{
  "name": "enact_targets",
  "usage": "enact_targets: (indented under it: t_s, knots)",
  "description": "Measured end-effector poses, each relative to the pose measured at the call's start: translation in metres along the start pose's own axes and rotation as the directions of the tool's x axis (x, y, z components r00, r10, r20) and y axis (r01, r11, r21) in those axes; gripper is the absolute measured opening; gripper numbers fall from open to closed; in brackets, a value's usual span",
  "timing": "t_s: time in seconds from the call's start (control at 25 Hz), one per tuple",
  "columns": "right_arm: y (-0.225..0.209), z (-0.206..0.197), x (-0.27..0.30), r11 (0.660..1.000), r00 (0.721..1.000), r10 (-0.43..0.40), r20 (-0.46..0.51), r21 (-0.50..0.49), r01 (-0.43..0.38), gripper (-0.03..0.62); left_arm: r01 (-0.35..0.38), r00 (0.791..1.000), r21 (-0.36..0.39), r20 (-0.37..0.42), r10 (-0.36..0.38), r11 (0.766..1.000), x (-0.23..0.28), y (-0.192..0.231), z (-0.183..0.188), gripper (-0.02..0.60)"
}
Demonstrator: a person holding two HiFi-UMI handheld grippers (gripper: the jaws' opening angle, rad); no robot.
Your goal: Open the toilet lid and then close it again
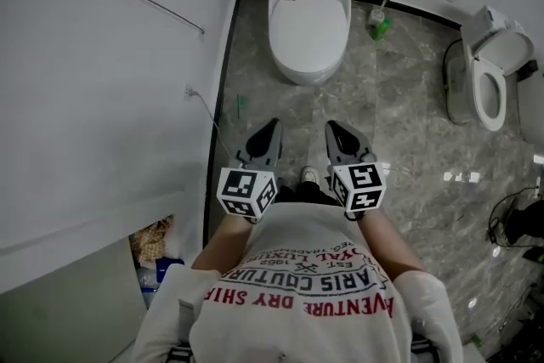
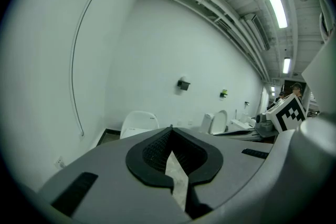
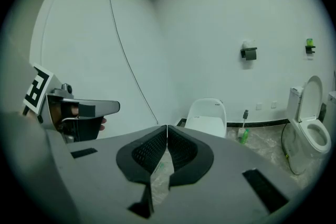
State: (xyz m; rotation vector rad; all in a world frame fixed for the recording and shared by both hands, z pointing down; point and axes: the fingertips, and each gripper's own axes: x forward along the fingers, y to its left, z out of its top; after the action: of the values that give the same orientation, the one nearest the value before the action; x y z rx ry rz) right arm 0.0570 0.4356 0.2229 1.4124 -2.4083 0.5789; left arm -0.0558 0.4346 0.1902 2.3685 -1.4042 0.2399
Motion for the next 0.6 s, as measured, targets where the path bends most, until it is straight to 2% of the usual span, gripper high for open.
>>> enact_targets:
  t_s: [0.32,0.6]
  knots:
    - [-0.049,-0.005,0.056,0.996,0.997,-0.002,-0.072,0.086,0.008,0.015,0.002,0.997,-0.028,-0.078,-0.004,1.000,0.075,0.024,-0.015,0.006]
    - [-0.082,-0.002,0.134,0.994,0.991,-0.059,-0.122,0.088,0.070,0.015,0.072,0.982,-0.055,-0.171,-0.081,0.996,0.155,0.071,-0.032,0.006]
